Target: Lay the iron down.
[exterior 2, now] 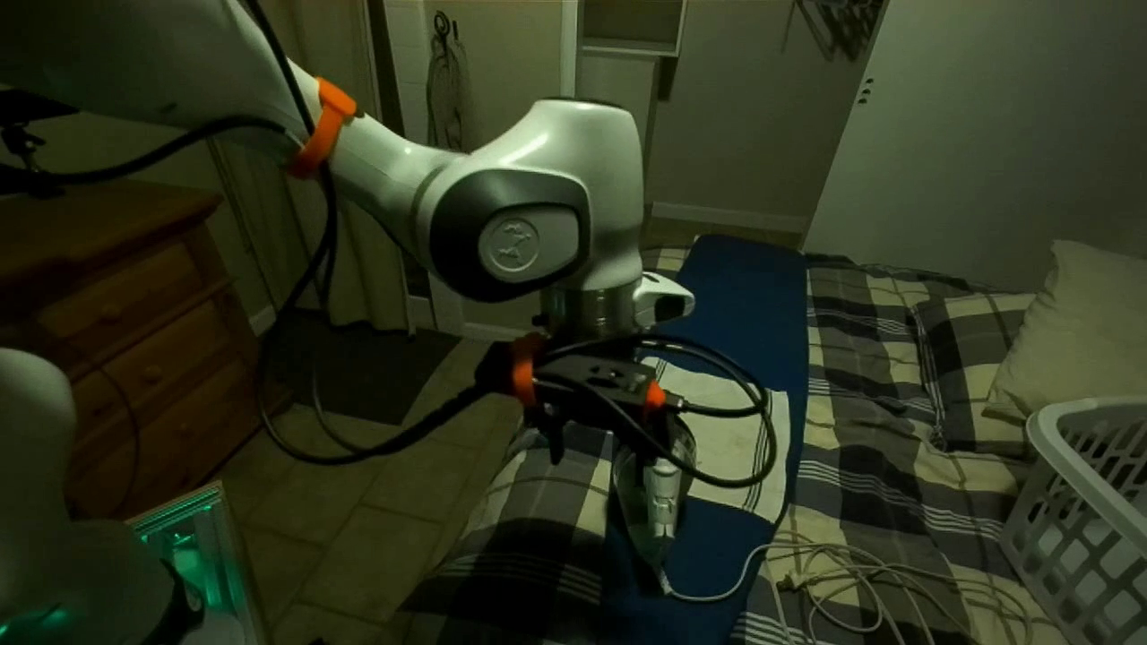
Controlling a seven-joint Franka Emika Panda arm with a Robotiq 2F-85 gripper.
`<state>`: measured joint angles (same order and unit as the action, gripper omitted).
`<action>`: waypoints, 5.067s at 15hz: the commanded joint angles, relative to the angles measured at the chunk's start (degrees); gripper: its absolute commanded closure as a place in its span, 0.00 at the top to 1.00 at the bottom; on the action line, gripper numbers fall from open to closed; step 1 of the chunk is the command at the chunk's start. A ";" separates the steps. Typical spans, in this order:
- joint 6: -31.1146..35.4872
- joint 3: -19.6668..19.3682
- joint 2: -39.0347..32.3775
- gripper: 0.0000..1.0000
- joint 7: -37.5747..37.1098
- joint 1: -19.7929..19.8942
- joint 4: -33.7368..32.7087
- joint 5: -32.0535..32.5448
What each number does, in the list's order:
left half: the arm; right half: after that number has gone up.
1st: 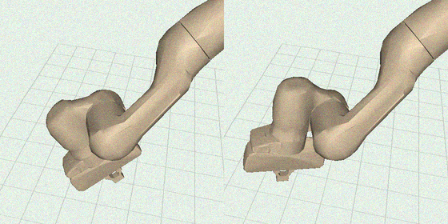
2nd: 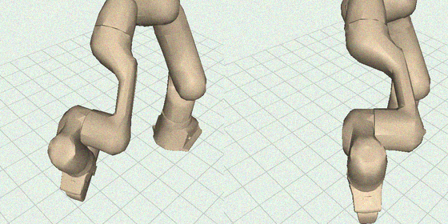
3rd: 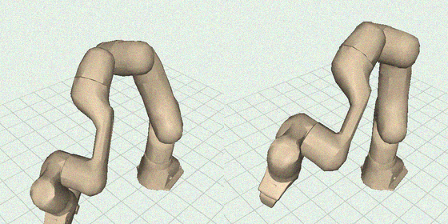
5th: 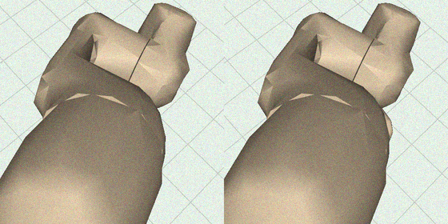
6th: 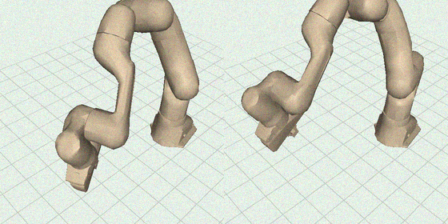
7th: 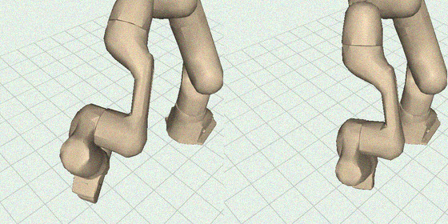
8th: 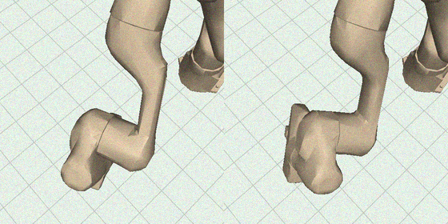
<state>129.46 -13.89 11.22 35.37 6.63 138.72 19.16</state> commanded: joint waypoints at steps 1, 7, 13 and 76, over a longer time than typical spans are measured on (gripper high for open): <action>7.30 -1.31 -4.66 1.00 4.46 0.53 -1.15 -5.62; 7.65 -1.22 -7.58 1.00 4.86 1.83 -1.84 -5.50; 15.21 -1.96 -15.67 1.00 22.48 4.79 -4.76 -18.32; 1.27 12.06 -53.65 0.40 19.45 12.73 -51.70 -17.31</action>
<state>130.95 -1.96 -42.35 54.84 19.20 87.25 1.72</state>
